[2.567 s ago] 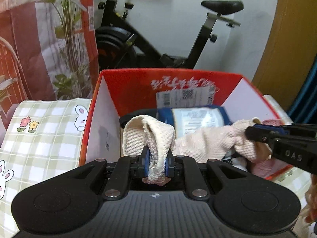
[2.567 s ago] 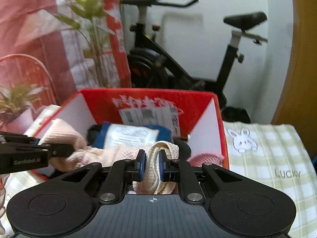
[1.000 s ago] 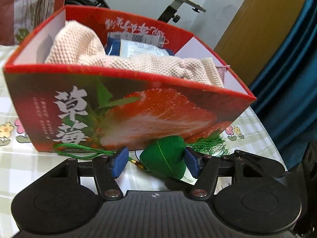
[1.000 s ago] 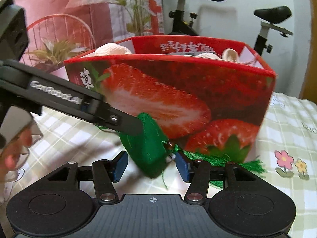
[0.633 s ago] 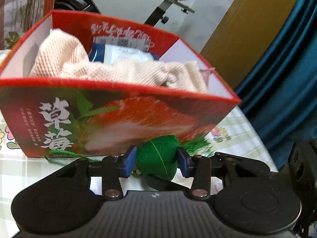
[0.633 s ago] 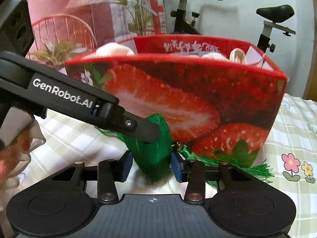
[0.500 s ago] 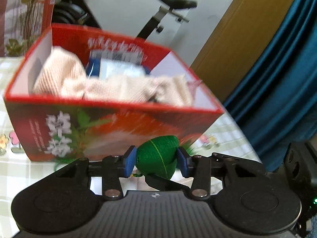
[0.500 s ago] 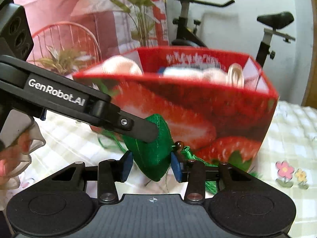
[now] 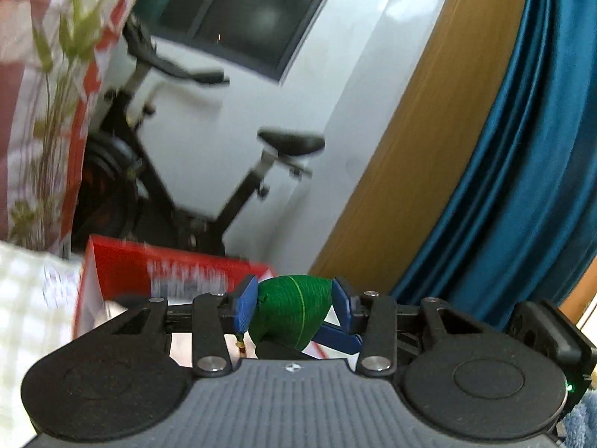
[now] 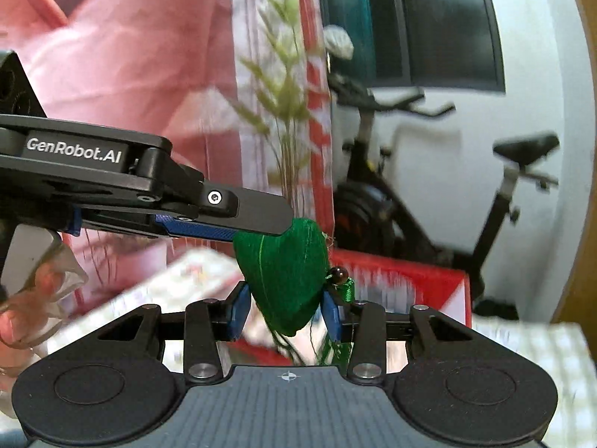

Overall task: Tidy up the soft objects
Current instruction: 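Lift the green ornament with both tools and carry it over the box, then lower the green ornament into the red box and open both tools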

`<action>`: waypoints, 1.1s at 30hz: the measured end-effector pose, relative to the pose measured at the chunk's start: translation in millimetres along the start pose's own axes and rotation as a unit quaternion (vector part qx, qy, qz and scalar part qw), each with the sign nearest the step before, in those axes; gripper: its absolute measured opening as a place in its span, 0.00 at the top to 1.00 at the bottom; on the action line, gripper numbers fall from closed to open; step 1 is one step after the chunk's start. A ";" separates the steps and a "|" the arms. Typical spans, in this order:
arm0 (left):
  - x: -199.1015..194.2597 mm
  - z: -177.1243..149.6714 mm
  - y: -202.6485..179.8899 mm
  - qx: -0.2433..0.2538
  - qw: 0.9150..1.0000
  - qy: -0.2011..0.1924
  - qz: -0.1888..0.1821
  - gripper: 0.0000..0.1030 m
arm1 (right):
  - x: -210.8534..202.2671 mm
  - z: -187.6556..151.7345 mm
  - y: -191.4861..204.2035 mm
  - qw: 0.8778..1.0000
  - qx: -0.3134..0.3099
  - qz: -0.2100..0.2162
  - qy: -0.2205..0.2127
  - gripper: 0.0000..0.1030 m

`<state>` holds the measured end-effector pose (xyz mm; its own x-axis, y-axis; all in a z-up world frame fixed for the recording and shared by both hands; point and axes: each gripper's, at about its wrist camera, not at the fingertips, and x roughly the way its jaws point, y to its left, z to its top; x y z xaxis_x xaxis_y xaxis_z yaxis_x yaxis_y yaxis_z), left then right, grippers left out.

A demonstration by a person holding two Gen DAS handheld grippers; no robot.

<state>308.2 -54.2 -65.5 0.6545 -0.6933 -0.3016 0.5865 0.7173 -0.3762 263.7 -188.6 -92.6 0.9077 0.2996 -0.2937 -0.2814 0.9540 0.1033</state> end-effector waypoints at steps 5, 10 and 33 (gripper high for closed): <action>-2.6 23.9 -0.6 0.026 0.999 -0.039 0.017 0.56 | 14.6 35.3 3.1 0.999 -0.021 0.011 -0.030 0.64; 10.5 24.3 5.8 0.042 0.998 -0.036 0.034 0.56 | 40.8 39.3 1.9 0.999 -0.037 0.011 -0.024 0.64; 99.1 -35.9 54.6 0.006 0.995 0.076 0.067 0.52 | 100.4 -62.3 -71.6 0.986 0.093 -0.083 0.111 0.63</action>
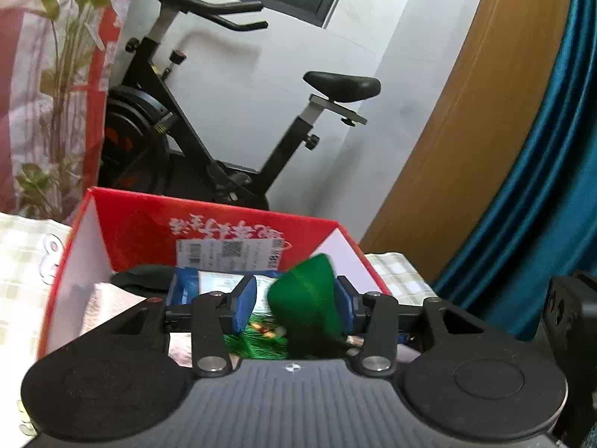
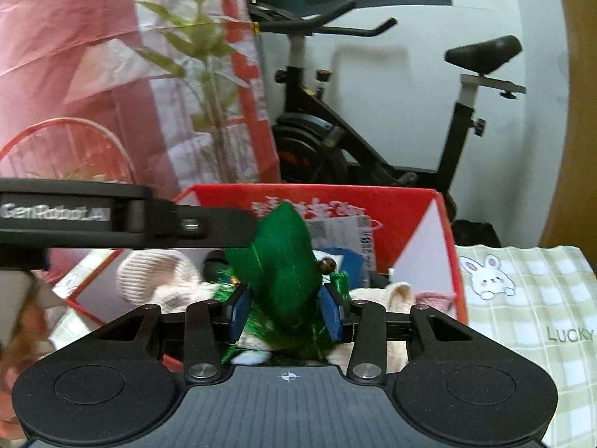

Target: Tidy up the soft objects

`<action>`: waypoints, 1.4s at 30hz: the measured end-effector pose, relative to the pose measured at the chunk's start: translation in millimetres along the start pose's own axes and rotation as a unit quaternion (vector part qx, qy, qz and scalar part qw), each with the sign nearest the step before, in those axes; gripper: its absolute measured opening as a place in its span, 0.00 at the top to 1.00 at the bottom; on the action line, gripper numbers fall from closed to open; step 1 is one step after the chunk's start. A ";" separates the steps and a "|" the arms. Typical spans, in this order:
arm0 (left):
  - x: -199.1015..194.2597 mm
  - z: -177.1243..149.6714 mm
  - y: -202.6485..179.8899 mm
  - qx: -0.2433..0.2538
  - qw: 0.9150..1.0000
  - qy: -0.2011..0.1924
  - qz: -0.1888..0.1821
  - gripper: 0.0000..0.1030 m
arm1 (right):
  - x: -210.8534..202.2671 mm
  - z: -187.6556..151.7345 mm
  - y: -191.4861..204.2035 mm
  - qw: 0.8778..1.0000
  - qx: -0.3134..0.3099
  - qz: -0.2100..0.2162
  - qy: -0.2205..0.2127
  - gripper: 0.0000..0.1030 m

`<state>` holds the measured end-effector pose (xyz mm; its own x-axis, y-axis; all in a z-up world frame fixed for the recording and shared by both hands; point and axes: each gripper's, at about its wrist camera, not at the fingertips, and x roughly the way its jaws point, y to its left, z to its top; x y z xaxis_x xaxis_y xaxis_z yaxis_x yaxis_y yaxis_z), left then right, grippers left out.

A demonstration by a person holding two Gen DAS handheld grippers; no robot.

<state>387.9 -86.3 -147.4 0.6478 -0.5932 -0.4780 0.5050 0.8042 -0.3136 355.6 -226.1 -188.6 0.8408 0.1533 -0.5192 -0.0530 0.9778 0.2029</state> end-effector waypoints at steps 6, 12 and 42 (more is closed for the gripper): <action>-22.5 7.2 9.6 0.007 0.999 -0.017 0.051 0.24 | 9.0 12.1 -7.5 0.999 0.016 -0.049 -0.003 0.62; -48.0 17.2 13.3 0.029 0.994 -0.029 0.101 0.03 | 6.9 20.2 -11.0 0.996 0.014 -0.084 -0.007 0.59; -256.9 13.2 -70.0 0.060 0.977 -0.109 0.172 0.00 | -262.0 45.8 64.8 0.990 0.011 -0.040 -0.138 0.00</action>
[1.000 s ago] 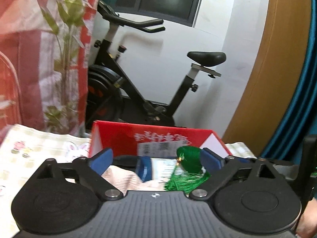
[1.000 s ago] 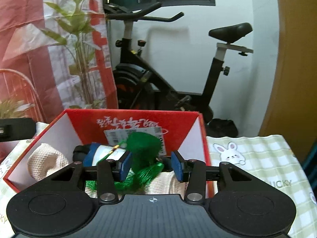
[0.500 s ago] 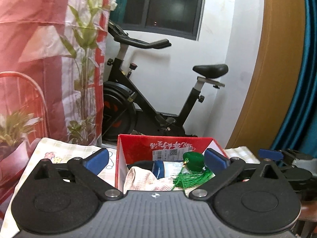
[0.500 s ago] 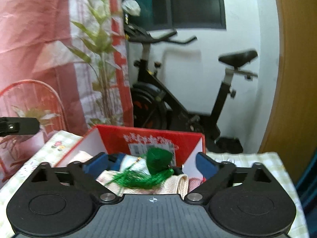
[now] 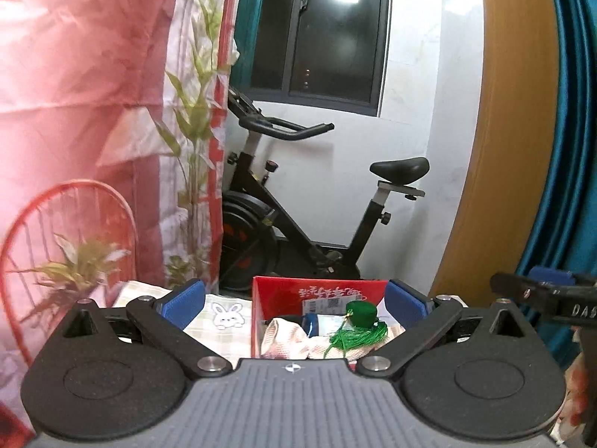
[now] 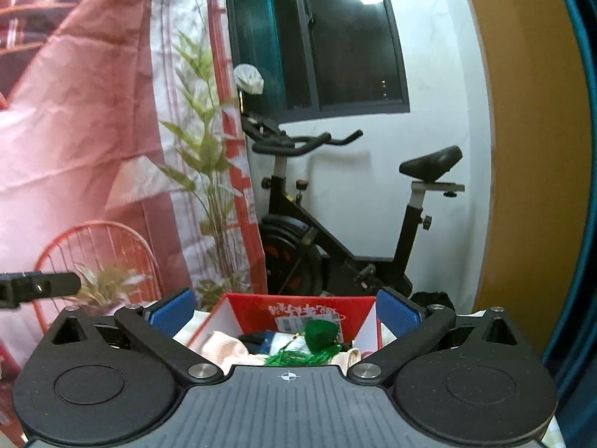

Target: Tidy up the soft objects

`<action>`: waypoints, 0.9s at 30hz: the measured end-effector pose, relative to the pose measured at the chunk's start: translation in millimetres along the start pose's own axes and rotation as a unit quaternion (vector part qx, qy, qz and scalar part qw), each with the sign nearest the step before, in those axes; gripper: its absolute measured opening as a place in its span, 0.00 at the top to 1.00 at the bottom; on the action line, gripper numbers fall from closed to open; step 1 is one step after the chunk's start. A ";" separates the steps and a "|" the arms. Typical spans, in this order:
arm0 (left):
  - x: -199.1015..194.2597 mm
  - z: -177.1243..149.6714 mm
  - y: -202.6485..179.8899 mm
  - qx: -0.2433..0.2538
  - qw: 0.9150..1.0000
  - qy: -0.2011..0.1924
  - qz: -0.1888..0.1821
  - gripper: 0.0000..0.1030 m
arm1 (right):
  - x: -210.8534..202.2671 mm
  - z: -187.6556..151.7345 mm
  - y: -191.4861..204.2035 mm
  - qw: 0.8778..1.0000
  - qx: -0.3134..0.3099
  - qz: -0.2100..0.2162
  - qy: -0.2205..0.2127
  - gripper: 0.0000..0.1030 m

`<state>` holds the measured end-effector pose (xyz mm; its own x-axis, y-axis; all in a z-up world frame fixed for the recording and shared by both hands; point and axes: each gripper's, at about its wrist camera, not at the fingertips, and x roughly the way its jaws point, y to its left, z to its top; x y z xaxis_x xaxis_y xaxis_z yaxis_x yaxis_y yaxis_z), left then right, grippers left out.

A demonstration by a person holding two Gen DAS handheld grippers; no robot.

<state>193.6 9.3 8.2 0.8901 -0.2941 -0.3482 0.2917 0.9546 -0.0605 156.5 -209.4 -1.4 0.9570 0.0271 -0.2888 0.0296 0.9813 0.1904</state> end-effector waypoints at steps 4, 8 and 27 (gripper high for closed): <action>-28.1 -1.0 -2.8 -0.002 1.000 -0.008 -0.004 0.00 | -33.2 4.4 9.5 1.000 -0.016 -0.018 -0.011 0.00; -51.3 -4.0 -12.3 0.025 0.999 -0.022 0.015 0.00 | -63.0 4.0 16.6 0.999 -0.022 -0.021 -0.016 0.00; -94.9 -13.3 -19.6 0.039 0.998 -0.040 0.043 0.00 | -116.3 -11.0 27.9 0.998 -0.035 -0.050 -0.011 0.00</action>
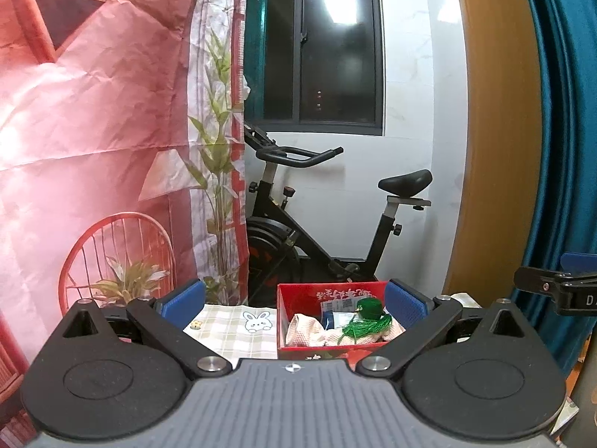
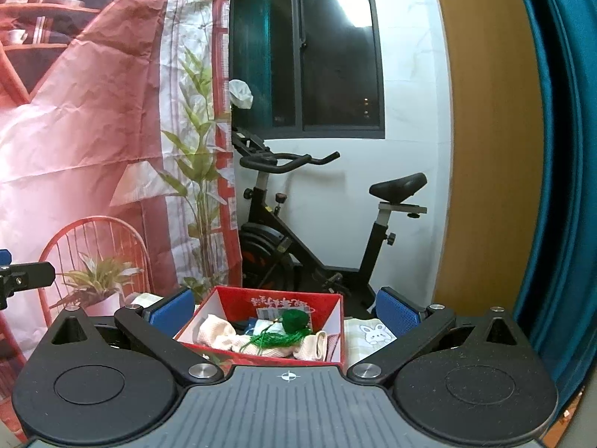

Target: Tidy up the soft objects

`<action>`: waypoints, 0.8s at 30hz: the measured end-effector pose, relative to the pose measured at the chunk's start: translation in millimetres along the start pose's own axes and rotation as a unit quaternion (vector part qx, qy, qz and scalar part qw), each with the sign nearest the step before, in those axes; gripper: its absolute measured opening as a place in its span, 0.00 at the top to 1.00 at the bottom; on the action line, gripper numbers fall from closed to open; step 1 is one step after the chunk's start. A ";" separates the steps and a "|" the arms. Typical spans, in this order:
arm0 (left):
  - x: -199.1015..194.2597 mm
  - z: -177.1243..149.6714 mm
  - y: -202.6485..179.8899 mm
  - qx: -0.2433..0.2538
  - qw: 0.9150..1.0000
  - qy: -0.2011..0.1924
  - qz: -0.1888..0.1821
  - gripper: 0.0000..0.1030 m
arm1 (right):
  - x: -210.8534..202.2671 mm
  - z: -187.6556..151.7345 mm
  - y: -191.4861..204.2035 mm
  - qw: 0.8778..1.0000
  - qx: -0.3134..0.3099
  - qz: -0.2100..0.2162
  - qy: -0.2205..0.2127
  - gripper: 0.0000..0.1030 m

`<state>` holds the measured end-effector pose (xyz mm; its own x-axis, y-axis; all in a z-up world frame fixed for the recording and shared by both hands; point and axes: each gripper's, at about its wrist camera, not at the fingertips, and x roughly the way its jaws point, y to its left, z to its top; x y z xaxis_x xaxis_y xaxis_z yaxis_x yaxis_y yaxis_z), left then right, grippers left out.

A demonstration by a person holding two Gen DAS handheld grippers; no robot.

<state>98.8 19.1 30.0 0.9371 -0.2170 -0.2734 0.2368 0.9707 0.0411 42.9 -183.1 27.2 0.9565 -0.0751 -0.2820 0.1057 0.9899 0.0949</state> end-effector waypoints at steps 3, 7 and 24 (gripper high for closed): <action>0.1 -0.6 -0.2 0.000 1.000 0.000 0.001 0.00 | -1.0 2.0 -0.9 1.000 -0.003 -0.006 -0.003 0.00; -0.3 -1.8 -0.5 0.000 1.000 0.001 0.001 0.00 | -2.9 1.7 -4.4 1.000 0.000 -0.008 -0.005 0.00; -1.9 -3.3 0.0 0.003 1.000 0.001 -0.001 0.00 | -3.3 -2.6 -15.0 1.000 0.006 -0.015 -0.001 0.00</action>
<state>96.2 19.8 27.3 0.9364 -0.2179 -0.2751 0.2395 0.9698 0.0471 37.5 -197.4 24.2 0.9531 -0.1051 -0.2837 0.1377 0.9856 0.0976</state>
